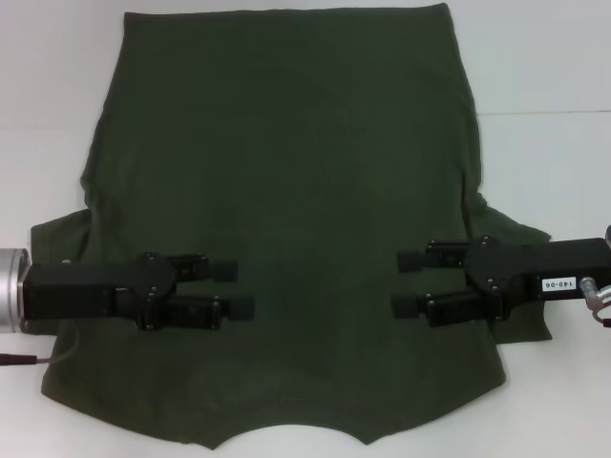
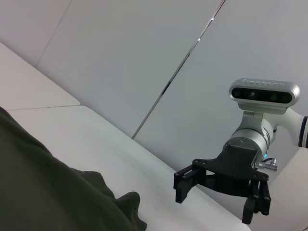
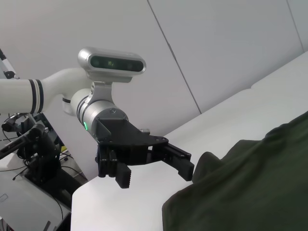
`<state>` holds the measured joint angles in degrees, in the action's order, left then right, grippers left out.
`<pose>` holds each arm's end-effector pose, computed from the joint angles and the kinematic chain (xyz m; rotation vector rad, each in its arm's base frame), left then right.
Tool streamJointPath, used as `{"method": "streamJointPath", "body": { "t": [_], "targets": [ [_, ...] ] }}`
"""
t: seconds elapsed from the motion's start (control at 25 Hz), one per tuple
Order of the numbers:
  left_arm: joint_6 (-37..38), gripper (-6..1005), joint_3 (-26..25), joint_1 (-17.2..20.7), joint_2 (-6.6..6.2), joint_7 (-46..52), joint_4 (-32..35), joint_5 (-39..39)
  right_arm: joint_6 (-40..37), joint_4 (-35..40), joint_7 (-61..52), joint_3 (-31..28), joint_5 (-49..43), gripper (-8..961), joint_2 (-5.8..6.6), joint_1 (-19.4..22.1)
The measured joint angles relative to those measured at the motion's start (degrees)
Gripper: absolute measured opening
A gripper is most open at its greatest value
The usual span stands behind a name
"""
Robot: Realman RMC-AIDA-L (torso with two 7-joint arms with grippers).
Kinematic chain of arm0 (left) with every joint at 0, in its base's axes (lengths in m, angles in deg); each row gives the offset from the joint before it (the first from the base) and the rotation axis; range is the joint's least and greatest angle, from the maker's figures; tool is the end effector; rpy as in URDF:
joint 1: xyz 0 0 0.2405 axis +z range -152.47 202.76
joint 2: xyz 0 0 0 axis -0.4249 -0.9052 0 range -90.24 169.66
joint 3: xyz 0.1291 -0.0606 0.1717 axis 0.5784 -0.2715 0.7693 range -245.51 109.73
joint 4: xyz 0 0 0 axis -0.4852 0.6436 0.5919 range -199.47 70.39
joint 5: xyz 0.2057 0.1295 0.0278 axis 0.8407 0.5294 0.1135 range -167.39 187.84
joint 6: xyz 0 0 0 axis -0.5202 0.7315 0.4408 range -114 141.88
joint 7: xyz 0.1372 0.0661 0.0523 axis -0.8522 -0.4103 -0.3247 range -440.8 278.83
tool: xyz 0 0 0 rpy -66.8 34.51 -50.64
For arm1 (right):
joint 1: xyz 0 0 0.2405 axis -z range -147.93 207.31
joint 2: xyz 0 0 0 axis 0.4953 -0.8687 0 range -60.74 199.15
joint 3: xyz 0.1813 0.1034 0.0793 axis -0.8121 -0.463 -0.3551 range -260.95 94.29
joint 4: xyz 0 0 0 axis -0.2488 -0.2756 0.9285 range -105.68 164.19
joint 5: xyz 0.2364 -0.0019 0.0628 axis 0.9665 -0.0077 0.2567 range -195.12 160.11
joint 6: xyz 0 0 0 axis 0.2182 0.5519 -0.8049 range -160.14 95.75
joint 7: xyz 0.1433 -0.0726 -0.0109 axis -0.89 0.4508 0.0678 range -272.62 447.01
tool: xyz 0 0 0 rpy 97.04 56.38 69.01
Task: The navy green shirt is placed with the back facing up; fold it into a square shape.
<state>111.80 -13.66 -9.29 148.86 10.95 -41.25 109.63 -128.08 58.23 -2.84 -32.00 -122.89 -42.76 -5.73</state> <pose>-0.2355 0.3360 0.0116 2.8100 0.9640 0.8710 0.2232 0.3474 0.0054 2.9210 -0.8254 -0.7958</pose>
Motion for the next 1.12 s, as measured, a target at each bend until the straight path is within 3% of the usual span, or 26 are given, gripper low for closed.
{"method": "streamJointPath", "body": {
  "t": [0.4, 0.52, 0.8, 0.96, 1.12],
  "targets": [
    [-0.2, 917, -0.1, 0.1, 0.00, 0.0, 0.0, 0.1, 0.3, 0.0, 0.0, 0.0, 0.0, 916, 0.00, 0.1],
    [0.0, 914, -2.6, 0.4, -0.35, 2.5, 0.0, 0.1, 0.9, 0.0, -0.1, 0.0, 0.0, 916, 0.00, 0.0],
    [-2.9, 907, -14.7, 3.4, -2.78, 15.4, 0.7, 2.5, 1.0, 0.0, 0.0, 0.0, 0.0, 916, 0.00, 0.0],
    [-8.3, 903, -22.5, 6.8, -3.01, 23.6, 3.4, 7.1, 1.5, 0.3, -0.2, 0.0, 0.0, 916, 0.01, -0.1],
    [-13.8, 899, -25.3, 9.4, -3.16, 30.2, 5.0, 11.2, 1.7, 0.4, -0.1, 0.0, 0.0, 916, 0.07, -0.1]
  ]
}}
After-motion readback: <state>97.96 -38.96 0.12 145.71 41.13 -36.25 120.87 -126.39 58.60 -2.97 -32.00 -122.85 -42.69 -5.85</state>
